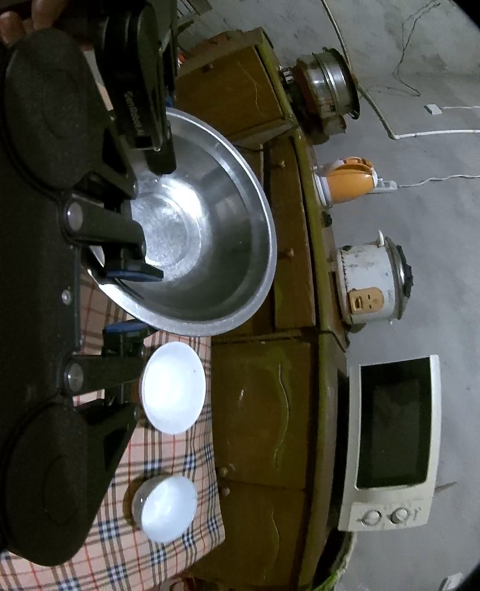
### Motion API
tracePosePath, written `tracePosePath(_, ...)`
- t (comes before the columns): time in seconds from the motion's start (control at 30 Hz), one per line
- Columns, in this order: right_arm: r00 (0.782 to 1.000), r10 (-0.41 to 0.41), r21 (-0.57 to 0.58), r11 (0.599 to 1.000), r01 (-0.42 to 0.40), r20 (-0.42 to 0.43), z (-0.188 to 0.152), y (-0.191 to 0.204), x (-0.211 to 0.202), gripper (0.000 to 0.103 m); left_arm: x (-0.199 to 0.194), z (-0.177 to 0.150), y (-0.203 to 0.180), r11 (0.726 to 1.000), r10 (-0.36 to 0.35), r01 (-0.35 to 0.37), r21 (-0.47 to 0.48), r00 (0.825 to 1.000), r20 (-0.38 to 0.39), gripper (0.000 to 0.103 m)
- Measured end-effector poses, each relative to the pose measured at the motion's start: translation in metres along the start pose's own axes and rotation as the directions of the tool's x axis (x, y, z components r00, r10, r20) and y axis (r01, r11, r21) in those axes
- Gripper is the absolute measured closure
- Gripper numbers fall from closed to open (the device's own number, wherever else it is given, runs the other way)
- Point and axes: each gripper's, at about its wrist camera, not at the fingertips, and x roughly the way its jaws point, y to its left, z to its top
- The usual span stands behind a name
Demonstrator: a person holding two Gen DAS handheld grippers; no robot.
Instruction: Organize plates and bowls
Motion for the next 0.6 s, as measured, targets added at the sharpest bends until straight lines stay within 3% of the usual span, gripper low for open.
tracePosePath(0.6,0.998,-0.061,0.002,0.998,0.061,0.03,-0.025,-0.026,-0.049,0.074,-0.027,-0.025,-0.035,0.999,-0.039,0.039,0.026,0.999,0.018,0.078)
